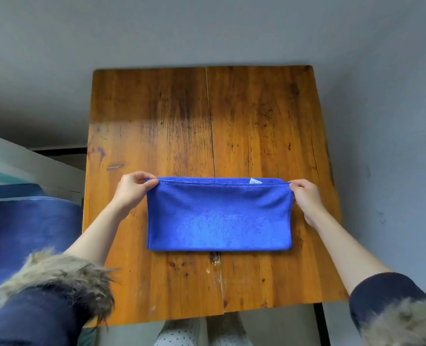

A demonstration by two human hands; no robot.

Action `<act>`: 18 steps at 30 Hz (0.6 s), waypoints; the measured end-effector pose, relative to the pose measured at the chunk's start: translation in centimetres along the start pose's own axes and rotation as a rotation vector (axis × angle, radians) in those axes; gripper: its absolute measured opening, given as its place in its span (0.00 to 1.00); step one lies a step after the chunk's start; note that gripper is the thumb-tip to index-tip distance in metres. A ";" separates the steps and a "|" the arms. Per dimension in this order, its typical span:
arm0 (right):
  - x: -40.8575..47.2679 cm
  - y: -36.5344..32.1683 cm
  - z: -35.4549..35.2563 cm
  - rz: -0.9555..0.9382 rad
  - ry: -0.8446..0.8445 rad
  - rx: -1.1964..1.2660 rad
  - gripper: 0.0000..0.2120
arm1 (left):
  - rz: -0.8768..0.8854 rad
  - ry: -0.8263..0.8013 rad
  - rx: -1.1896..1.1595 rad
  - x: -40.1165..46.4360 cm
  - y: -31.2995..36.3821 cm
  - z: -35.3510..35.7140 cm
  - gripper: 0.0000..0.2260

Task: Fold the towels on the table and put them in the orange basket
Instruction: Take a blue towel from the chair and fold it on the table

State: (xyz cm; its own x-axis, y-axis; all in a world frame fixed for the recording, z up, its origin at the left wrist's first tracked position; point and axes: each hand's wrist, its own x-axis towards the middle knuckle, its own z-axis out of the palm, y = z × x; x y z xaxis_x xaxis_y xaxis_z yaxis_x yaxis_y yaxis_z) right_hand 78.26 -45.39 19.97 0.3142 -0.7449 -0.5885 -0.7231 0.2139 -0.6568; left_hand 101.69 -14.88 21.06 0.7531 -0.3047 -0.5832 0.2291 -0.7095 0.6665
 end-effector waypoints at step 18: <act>2.9 0.9 2.4 -0.003 0.113 -0.008 0.11 | -0.065 0.144 0.056 3.9 -0.9 2.5 0.06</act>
State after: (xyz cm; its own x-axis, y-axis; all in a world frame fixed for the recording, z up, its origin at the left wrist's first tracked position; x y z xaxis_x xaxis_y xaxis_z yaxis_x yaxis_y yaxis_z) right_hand 79.99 -45.87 16.53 0.2458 -0.8121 -0.5292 -0.7269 0.2067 -0.6549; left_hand 102.92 -17.03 17.05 0.8196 -0.1657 -0.5484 0.2481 -0.7602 0.6005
